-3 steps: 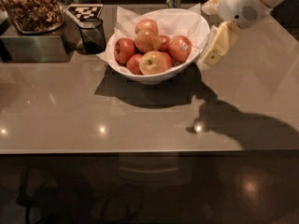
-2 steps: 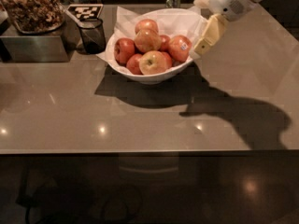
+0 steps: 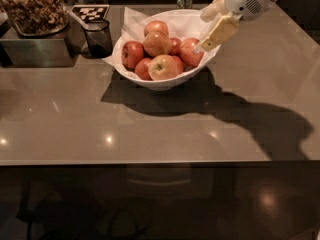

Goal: Pick apple from white bowl

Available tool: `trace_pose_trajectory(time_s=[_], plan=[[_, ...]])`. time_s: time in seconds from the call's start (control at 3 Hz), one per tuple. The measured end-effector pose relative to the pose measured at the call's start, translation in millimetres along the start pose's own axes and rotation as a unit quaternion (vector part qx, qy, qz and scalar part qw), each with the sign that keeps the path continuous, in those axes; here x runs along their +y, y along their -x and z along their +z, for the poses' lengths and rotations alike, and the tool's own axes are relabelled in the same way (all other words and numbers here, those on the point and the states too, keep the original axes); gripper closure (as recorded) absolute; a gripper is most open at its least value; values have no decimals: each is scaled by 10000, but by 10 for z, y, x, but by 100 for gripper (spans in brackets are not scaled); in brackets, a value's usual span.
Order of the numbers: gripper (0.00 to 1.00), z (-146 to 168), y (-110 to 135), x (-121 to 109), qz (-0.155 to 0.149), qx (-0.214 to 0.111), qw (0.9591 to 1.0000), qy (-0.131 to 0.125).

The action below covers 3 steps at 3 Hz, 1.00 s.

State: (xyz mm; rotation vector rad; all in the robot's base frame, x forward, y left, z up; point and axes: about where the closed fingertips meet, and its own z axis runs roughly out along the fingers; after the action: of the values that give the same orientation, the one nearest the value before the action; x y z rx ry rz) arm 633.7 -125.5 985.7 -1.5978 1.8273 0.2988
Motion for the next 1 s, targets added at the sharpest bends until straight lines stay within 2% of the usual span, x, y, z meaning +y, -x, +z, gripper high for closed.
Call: trace_pose_trajectory(time_s=[0.33,0.67,1.0], plan=[[31,67,14,-22,-27,-15,10000,51],[24,348,77,-135,-201,48,9993,321],[21,582,84,-232,-218,43,9984,516]])
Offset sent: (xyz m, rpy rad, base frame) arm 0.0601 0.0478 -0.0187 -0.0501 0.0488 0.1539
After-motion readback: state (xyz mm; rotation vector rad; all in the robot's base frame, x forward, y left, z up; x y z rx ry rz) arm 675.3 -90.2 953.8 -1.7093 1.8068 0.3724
